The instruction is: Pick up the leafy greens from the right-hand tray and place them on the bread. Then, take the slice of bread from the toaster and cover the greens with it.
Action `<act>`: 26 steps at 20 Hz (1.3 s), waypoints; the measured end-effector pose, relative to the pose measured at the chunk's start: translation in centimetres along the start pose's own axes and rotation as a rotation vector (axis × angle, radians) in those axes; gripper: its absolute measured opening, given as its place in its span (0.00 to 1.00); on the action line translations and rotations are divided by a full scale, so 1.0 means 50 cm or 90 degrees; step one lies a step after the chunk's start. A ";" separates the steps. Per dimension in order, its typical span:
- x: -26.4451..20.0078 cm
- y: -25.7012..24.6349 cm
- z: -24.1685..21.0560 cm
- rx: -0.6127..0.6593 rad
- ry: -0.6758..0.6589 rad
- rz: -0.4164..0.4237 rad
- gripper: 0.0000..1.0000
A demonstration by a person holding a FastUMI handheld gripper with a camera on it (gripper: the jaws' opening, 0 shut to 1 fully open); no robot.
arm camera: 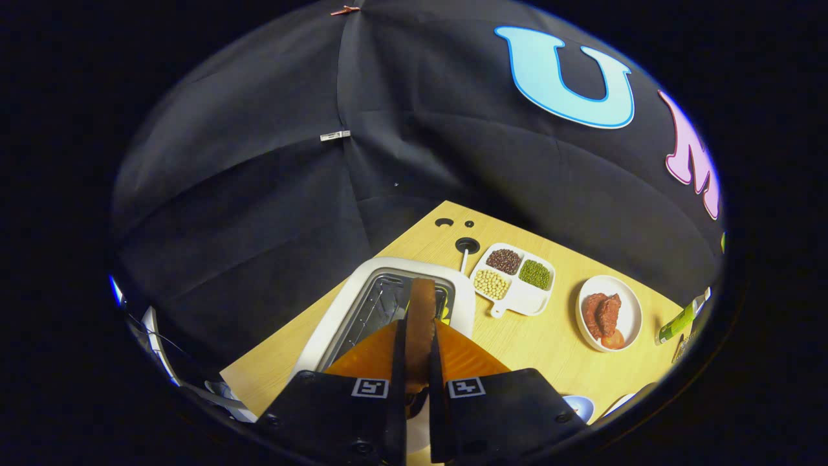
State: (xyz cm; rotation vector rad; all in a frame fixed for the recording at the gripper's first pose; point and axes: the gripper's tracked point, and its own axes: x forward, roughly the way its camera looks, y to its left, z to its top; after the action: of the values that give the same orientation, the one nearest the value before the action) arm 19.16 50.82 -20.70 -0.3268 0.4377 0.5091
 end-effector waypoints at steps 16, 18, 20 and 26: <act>-0.184 -0.058 0.105 0.062 -0.093 -0.004 0.12; -0.213 -0.092 0.109 0.074 -0.106 -0.017 0.12; -0.241 -0.129 0.103 0.088 -0.112 -0.030 0.12; -0.287 -0.234 0.006 0.162 -0.095 -0.059 0.12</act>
State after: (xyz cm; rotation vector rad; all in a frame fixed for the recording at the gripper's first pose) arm 14.19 35.62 -11.35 -0.0623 0.3367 0.3792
